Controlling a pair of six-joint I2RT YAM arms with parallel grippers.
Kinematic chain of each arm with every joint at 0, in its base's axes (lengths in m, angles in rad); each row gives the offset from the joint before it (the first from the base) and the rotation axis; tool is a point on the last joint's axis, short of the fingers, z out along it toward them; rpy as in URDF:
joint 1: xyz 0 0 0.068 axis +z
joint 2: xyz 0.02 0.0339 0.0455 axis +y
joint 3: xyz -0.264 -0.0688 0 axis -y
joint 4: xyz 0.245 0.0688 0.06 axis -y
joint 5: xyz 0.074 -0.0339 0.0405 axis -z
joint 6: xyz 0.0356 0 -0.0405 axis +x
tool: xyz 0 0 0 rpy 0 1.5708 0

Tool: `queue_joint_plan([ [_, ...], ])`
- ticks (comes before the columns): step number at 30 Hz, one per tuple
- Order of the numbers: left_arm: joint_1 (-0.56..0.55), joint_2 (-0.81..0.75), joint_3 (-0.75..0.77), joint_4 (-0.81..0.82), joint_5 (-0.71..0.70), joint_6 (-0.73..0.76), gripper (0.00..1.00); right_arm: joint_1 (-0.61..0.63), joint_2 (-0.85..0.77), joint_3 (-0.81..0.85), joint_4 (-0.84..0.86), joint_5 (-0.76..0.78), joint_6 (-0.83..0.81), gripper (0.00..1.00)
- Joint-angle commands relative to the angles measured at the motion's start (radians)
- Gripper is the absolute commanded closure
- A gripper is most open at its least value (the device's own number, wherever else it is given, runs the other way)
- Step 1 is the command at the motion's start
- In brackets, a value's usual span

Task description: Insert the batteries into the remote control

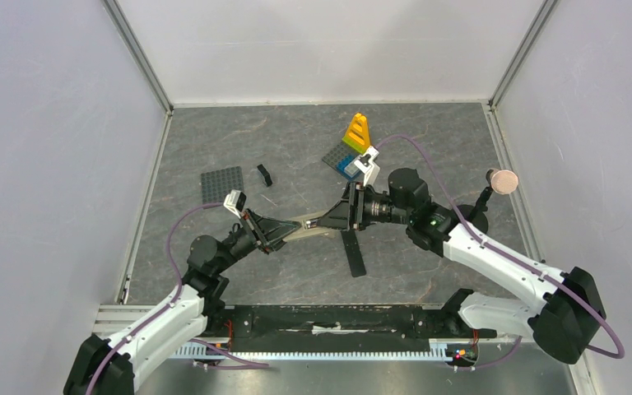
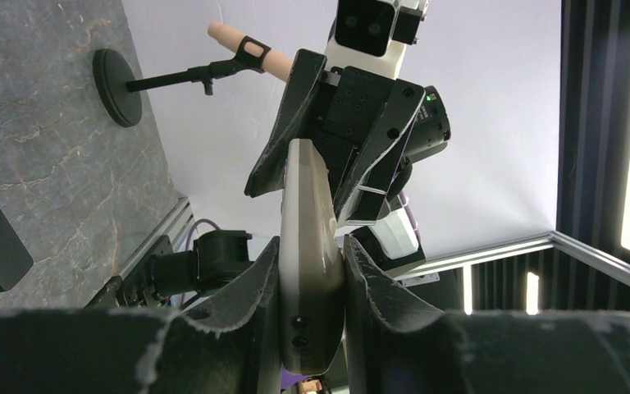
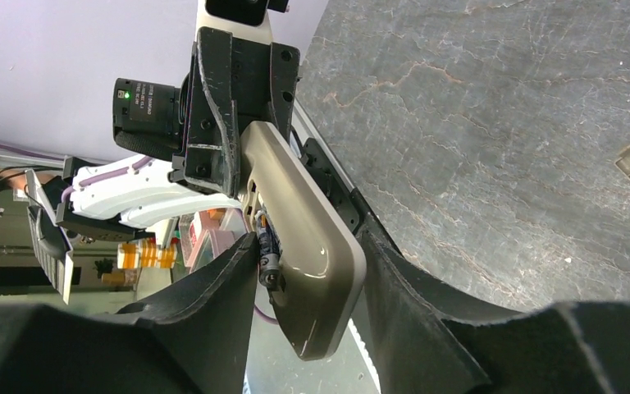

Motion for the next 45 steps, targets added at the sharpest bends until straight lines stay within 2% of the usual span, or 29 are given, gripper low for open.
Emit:
queue_joint_plan([
  [1,-0.003,-0.010,0.041,0.126,0.042,0.021,0.98,0.023,0.027,-0.008,-0.007,0.040,-0.024,0.51],
  [9,-0.003,-0.010,0.039,0.130,0.038,0.021,0.98,0.041,0.024,-0.048,0.096,0.029,0.037,0.53],
  [11,-0.003,-0.012,0.038,0.130,0.036,0.020,0.98,0.041,0.021,-0.055,0.108,0.023,0.060,0.48],
  [14,-0.003,-0.014,0.033,0.129,0.032,0.020,0.98,0.041,0.007,-0.060,0.113,0.033,0.080,0.28],
  [16,-0.003,-0.018,0.029,0.126,0.027,0.019,0.98,0.041,-0.008,-0.059,0.118,0.037,0.084,0.21],
  [21,-0.003,-0.026,0.022,0.106,0.022,0.022,0.98,0.038,-0.038,-0.047,0.117,0.039,0.093,0.12],
  [27,-0.003,-0.030,0.019,0.097,0.018,0.024,0.98,0.026,-0.076,-0.046,0.119,0.033,0.115,0.07],
  [32,-0.003,-0.035,0.018,0.092,0.016,0.024,0.98,0.002,-0.096,-0.045,0.087,0.036,0.123,0.10],
  [40,-0.003,-0.042,0.018,0.083,0.015,0.022,0.98,-0.017,-0.097,-0.039,0.013,0.046,0.093,0.31],
  [45,-0.003,-0.042,0.020,0.081,0.014,0.022,0.98,-0.019,-0.097,-0.028,-0.004,0.054,0.076,0.39],
])
